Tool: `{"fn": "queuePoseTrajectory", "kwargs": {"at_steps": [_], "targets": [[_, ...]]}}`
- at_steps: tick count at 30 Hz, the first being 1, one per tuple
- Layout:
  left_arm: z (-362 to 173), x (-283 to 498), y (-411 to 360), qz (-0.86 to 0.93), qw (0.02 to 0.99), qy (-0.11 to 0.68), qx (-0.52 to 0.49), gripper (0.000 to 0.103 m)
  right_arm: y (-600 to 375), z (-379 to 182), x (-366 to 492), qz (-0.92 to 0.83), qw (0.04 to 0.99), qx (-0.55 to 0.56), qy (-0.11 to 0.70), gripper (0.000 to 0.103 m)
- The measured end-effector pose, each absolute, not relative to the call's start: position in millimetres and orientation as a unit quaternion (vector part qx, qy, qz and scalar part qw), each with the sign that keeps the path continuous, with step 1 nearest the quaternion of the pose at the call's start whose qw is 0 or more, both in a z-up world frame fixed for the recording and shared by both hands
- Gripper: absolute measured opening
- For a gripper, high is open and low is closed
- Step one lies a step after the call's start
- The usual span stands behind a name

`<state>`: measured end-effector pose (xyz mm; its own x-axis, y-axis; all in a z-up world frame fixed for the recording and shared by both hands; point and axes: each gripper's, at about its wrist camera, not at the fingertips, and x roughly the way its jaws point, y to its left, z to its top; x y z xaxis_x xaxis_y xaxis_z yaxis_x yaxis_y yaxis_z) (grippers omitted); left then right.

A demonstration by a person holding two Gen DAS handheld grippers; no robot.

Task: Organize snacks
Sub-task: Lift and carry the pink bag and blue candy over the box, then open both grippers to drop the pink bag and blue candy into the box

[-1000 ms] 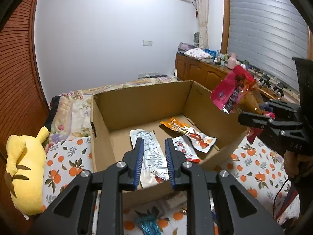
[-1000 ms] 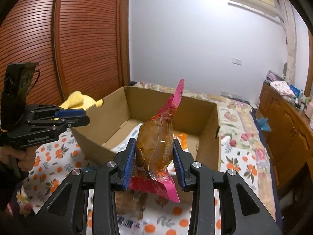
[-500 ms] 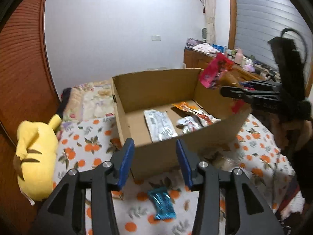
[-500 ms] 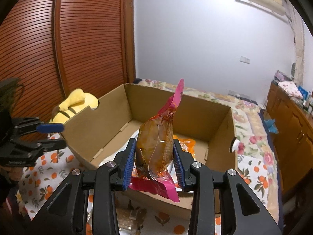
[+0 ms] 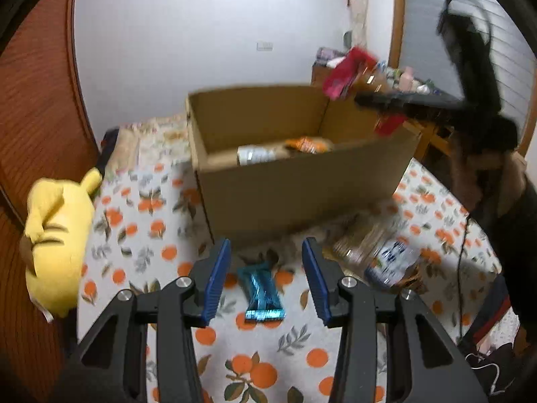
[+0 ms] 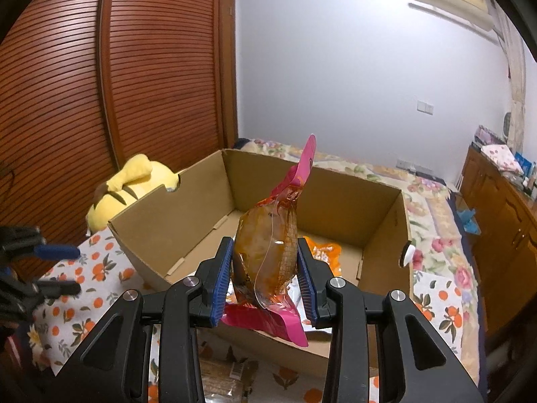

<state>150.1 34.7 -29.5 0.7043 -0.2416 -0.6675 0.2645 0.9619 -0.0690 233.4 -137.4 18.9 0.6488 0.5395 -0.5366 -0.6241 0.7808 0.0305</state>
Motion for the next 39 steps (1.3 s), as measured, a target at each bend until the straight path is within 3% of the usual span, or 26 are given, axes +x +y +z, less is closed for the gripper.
{"fn": "queuePoseTrajectory", "kwargs": {"at_steps": [15,21,23,39], "targets": [[-98,174,31,-0.124,0.89,0.438,-0.008,0.044,-131,16,239,0.312,0.904,-0.086,0.28,0.036],[-104,172,29,-0.117,0.895,0.43,0.01,0.023,-131,16,239,0.312,0.904,-0.086,0.28,0.036],[-101,168,31,-0.119,0.896,0.427,0.006,0.022,-131,16,239,0.311,0.904,-0.088,0.281,0.036],[41,154,39,-0.159,0.944,0.288,0.009,0.023,-132,13,242,0.307,0.905,-0.078,0.283,0.036]]}}
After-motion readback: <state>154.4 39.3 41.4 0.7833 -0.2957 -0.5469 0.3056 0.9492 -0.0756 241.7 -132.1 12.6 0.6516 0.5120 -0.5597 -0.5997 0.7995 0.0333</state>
